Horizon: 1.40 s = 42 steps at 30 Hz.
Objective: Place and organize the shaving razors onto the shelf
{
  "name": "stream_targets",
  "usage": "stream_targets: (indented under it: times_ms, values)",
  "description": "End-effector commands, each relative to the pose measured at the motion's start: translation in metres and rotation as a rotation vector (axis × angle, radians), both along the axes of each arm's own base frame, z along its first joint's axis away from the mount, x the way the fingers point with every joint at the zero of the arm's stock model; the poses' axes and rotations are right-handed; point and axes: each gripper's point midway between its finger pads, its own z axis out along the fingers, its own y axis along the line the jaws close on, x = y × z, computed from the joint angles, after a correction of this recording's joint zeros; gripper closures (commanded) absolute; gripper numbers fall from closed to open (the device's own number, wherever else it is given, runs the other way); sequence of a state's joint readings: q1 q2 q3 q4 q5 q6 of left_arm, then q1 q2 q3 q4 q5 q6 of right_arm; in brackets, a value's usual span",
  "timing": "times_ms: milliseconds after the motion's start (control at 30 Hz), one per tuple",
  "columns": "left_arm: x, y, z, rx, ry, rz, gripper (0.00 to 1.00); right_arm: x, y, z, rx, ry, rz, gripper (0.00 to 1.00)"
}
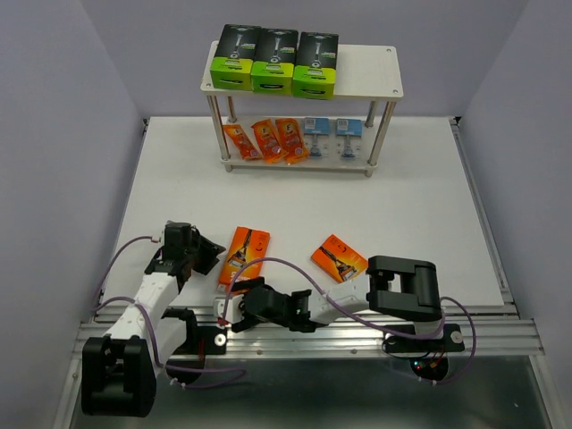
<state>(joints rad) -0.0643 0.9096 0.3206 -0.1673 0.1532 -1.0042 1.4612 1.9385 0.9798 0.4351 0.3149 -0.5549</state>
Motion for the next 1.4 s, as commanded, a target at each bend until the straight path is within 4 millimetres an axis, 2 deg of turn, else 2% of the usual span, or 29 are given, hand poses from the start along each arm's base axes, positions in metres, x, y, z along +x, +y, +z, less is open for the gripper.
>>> stream_targets:
  times_ms: [0,167,400,533,600,800,933,1067,1267,1367]
  values:
    - [-0.003,-0.002,0.001,-0.012,-0.007,0.0,0.49,0.03,0.028,0.051,0.193,-0.082,-0.093,0.25]
    - [-0.005,-0.002,0.001,-0.011,-0.009,0.002,0.49,0.04,0.026,0.048,0.201,-0.087,-0.142,0.25]
    - [-0.006,-0.002,0.001,-0.017,-0.007,0.002,0.5,0.057,0.022,0.058,0.26,-0.061,-0.21,0.38]
    - [-0.006,-0.003,0.001,-0.02,-0.007,0.003,0.5,0.062,0.02,0.063,0.288,-0.043,-0.231,0.53]
    - [-0.007,-0.003,0.001,-0.021,-0.007,0.002,0.5,0.067,0.017,0.064,0.296,-0.035,-0.25,0.54]
    - [-0.007,-0.003,0.001,-0.021,-0.009,0.002,0.5,0.071,0.011,0.07,0.289,-0.067,-0.264,0.5]
    - [-0.006,-0.003,0.002,-0.022,-0.009,-0.002,0.5,0.074,0.009,0.057,0.258,-0.069,-0.262,0.5]
    - [-0.005,-0.003,0.002,-0.021,-0.009,-0.002,0.5,0.068,0.01,0.046,0.212,-0.063,-0.215,0.4]
    - [-0.004,-0.002,0.002,-0.016,-0.01,0.003,0.51,0.059,0.014,0.055,0.213,-0.034,-0.161,0.29]
    - [-0.002,-0.003,0.002,-0.019,-0.014,0.004,0.51,0.055,0.018,0.054,0.196,-0.033,-0.123,0.27]
